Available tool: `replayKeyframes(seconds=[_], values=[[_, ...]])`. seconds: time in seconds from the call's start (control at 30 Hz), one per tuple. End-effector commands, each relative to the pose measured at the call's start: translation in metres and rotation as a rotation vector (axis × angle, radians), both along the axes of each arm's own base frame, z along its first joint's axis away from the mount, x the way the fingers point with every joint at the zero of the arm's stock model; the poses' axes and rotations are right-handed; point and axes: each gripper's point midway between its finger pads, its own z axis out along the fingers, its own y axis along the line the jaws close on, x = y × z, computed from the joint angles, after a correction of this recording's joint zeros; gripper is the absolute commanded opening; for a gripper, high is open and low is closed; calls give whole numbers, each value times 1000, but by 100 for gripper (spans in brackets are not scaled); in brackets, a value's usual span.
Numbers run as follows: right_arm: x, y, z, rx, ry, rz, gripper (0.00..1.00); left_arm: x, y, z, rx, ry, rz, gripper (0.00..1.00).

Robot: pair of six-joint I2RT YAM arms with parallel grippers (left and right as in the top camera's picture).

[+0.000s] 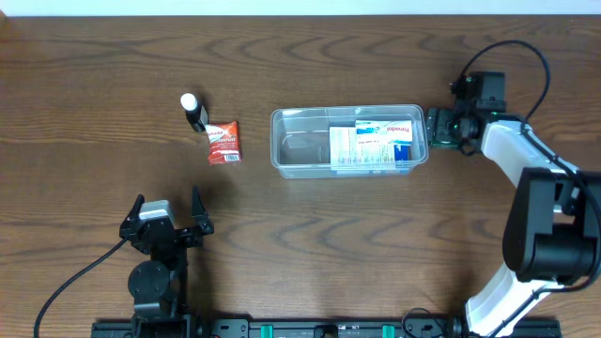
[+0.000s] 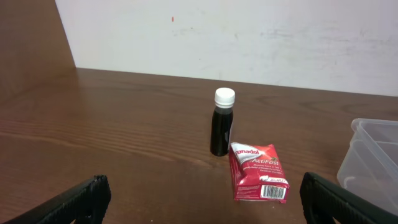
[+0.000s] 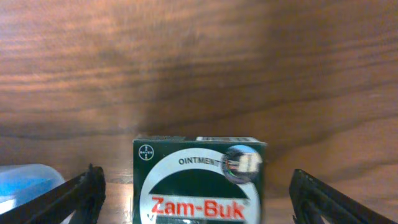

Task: Pack container
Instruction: 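Grasp the green Zam-Buk tin with the right gripper and lift it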

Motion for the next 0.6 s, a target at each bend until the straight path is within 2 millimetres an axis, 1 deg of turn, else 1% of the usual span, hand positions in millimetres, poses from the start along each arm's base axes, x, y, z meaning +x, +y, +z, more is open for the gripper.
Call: replayKeyframes(seconds=[0.0,0.1,0.13,0.23,0.33,0.4,0.43,0.57], values=[[-5,3,-16,-11,36,-15,88,0,0,-18,16,46,1,98],[-7,-3,-23,-46,55,-34,87,0,0,-18,16,46,1,98],[-8,-5,-25,-53,59,-37,85,0,0,-18,16,46,1,98],[-8,-5,-25,-55,60,-38,76,0,0,-18,16,46,1,98],[-6,-5,-24,-55,52,-38,72,0,0,-18,16,46,1,98],[-5,-5,-24,-55,51,-38,63,0,0,-18,16,46,1,98],[-5,-5,-24,-55,51,-38,61,0,0,-18,16,46,1,98],[-7,-5,-21,-55,57,-37,60,0,0,-18,16,46,1,98]])
